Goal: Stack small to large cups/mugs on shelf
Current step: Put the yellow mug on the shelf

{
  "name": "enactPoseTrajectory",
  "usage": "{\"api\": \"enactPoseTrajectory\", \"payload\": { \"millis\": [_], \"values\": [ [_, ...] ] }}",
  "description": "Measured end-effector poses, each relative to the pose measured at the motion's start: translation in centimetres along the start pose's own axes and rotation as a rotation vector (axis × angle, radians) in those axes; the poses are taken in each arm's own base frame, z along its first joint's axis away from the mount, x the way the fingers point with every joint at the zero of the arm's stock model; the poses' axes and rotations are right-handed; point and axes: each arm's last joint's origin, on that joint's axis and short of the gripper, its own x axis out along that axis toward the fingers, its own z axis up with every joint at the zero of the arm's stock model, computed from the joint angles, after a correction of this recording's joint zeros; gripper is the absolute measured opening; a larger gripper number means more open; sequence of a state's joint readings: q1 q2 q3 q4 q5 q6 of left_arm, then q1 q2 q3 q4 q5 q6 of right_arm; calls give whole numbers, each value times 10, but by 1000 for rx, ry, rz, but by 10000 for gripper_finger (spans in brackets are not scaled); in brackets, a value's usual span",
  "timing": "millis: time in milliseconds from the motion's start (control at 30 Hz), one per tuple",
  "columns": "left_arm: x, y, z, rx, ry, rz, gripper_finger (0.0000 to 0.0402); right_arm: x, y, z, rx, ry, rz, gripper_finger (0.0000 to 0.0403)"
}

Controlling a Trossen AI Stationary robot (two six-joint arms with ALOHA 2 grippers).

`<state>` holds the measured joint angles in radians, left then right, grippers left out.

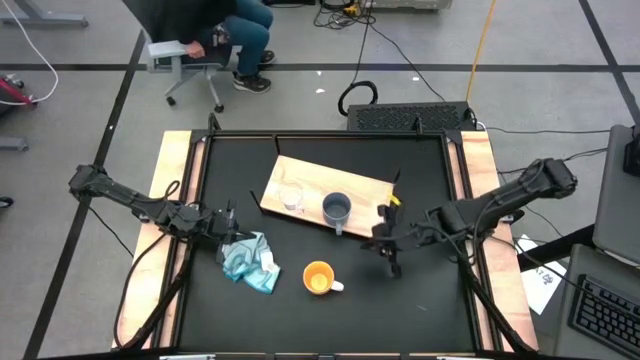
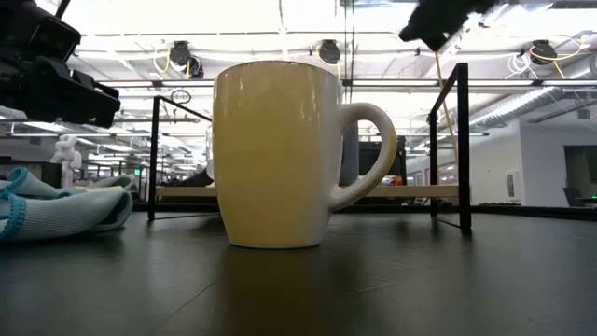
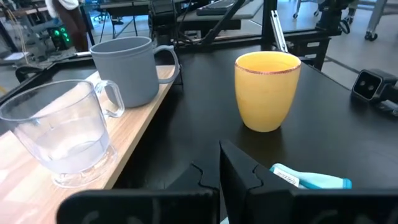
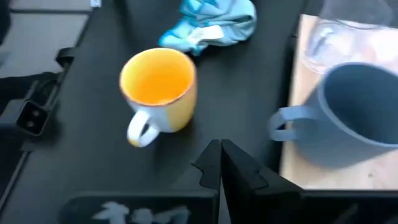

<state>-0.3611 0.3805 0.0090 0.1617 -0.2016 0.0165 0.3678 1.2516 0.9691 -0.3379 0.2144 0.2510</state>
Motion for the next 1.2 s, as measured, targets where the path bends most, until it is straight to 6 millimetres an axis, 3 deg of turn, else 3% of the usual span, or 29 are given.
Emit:
{"api": "enactPoseTrajectory", "payload": {
  "millis": [333, 800, 867, 1000, 1200],
  "values": [
    [0, 0, 0, -21, -1, 0, 3, -7, 1, -62, -73, -285, 111, 1],
    [0, 0, 8, -8, -78, 2, 3, -19, -35, -139, -104, -631, 41, 0],
    [0, 0, 8, -8, -78, 2, 3, -20, -39, -145, -107, -684, 25, 0],
    [0, 0, 7, 0, -72, 2, 3, -29, -43, -136, -92, -827, 2, 0],
    [0, 0, 8, 30, -74, 4, 3, -29, -43, -135, -92, -830, 4, 0]
  ]
}}
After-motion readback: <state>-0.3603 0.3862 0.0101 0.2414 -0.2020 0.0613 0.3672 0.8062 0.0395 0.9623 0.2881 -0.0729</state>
